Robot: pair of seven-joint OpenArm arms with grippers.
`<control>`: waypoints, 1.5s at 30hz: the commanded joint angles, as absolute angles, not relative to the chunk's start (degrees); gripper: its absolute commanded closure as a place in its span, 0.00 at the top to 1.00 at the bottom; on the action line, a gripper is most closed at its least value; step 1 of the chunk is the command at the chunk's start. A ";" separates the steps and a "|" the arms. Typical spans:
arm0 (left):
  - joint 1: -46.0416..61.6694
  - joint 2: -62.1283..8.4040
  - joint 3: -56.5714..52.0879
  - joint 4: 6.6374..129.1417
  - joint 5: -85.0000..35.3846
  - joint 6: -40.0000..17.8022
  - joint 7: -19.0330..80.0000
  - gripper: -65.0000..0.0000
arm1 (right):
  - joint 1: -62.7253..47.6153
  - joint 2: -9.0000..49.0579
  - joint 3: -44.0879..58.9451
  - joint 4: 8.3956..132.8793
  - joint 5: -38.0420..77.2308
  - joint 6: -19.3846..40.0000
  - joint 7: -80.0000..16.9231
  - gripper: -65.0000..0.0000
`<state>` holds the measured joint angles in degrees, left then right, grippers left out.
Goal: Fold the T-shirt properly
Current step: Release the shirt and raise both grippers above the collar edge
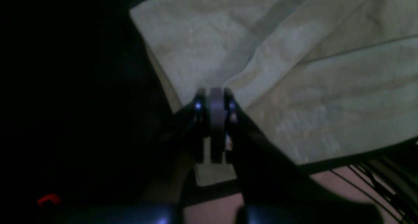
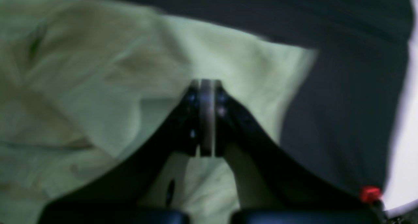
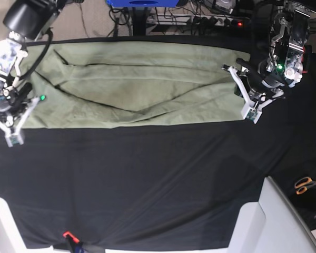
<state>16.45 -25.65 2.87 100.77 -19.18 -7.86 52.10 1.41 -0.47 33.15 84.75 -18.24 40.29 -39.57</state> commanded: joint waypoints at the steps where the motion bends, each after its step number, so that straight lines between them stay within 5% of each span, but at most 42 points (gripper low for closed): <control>1: 16.22 -26.15 2.59 101.76 -19.30 -7.87 51.65 0.00 | 3.38 0.57 33.45 83.47 -18.24 40.00 -38.81 0.04; 12: 17.01 -26.07 2.59 101.49 -19.30 -7.87 51.30 0.00 | 10.95 6.99 40.48 65.01 -18.24 39.60 -32.66 0.00; 24: 17.01 -26.07 2.59 101.41 -19.30 -7.87 51.56 0.00 | 13.05 14.90 40.48 49.54 -18.15 25.45 -19.65 0.00; 30: 17.01 -25.80 2.59 101.41 -19.30 -7.87 51.47 0.00 | 10.33 14.64 40.66 56.75 -18.15 15.43 -8.66 0.00; 39: 17.01 -25.27 2.59 101.41 -19.30 -7.87 51.47 0.00 | 1.80 5.14 39.87 80.40 -18.24 15.52 -7.34 0.00; 45: 18.24 -25.71 2.51 101.41 -19.30 -7.87 51.38 0.00 | -0.04 3.30 39.87 83.21 -18.42 15.52 -7.34 0.00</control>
<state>18.33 -25.06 2.94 100.60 -19.44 -7.90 51.88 -0.71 2.81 39.90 82.32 -18.50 15.49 -8.88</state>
